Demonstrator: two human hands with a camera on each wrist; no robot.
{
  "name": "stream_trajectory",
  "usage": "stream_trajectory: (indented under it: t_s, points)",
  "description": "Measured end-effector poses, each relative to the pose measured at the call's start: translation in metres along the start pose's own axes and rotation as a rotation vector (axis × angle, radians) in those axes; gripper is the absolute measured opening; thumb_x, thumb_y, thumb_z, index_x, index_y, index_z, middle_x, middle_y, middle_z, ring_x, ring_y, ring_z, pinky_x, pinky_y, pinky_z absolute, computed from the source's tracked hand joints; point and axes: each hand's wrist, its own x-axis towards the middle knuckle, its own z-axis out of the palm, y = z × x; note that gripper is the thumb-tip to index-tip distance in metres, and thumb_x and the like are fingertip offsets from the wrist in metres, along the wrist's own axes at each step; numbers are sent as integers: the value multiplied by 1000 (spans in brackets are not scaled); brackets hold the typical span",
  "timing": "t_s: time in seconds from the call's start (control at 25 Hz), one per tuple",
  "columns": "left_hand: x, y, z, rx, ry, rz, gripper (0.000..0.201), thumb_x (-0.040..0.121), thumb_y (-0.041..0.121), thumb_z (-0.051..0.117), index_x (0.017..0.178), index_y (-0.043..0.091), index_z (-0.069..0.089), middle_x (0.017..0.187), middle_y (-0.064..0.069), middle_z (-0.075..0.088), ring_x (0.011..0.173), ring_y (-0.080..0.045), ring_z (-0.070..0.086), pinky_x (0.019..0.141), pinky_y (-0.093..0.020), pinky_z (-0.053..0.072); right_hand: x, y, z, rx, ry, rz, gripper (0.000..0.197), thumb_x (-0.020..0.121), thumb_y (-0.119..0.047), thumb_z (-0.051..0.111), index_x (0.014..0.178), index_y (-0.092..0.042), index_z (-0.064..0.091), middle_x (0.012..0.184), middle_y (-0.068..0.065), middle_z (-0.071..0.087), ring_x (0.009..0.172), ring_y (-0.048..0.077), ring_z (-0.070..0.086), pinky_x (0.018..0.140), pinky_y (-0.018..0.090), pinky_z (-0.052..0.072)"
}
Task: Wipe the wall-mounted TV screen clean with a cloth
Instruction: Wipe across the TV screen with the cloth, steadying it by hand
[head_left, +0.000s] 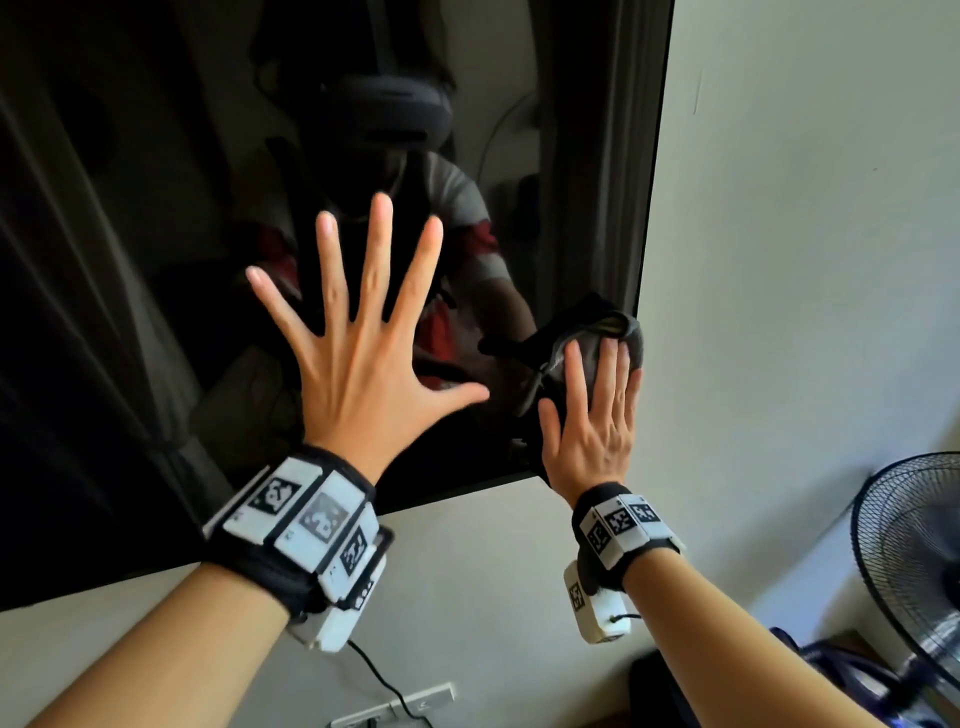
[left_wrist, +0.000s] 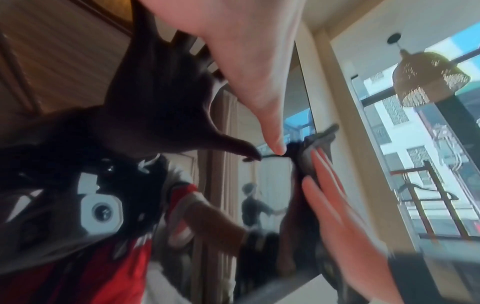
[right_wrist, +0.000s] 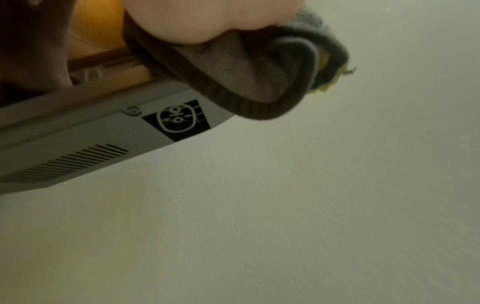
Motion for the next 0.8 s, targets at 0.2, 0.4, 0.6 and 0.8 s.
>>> stream_trajectory:
  t_s: [0.2,0.4,0.6,0.8]
  points:
    - [-22,-7,23,49,-48,28,140,56,86,68,160,30,-6,168,-10,-8,152,-41,-7,104,-80,-7,35,-12,-1,88,63,85,54,100,-35,32,148,-12,31,154,23,24,145,35,15,122,38,1]
    - [-21,-6,23,51,-23,29,137,57,87,65,159,31,-7,168,-10,-6,152,-41,-5,105,-79,-7,1,-16,4,79,14,83,53,102,-41,25,147,-13,29,152,25,26,144,37,16,122,40,3]
    - [-23,-7,22,50,-25,41,136,58,88,63,159,30,-7,168,-11,-5,152,-42,-4,105,-79,-7,22,-25,3,73,91,224,55,99,-32,31,150,-12,25,155,26,22,145,36,15,122,40,2]
    - [-29,-17,21,57,-30,85,136,60,89,61,159,29,-10,168,-10,-6,152,-41,-5,106,-77,-8,2,-33,8,63,39,76,52,103,-38,25,149,-14,28,153,25,27,144,35,18,121,48,9]
